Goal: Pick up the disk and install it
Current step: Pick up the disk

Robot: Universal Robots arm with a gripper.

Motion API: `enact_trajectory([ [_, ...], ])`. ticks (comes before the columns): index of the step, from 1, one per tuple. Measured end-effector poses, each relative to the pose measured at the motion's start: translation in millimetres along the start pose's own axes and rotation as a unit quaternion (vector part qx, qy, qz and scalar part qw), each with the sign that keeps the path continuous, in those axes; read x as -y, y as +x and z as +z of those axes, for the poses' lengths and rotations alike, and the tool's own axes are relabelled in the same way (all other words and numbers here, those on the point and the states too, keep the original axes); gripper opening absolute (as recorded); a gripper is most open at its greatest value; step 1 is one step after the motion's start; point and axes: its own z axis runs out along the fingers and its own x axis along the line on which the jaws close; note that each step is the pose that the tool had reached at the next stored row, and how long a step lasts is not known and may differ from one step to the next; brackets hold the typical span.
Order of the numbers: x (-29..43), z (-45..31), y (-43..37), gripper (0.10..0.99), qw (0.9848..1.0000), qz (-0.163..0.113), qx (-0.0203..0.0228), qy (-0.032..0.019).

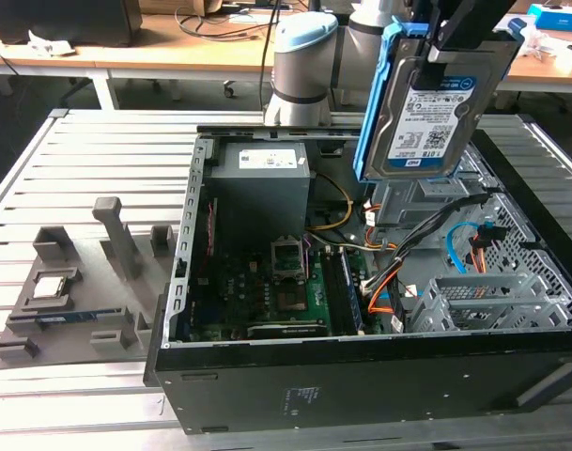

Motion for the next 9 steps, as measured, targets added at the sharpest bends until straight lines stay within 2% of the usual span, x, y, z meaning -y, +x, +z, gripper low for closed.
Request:
enact_trajectory([
  [3,-0.1,0.4,2.8,0.365,1.0,0.0,-0.0001,0.0],
  [9,-0.4,1.7,14.9,0.365,1.0,0.0,-0.0001,0.0],
])
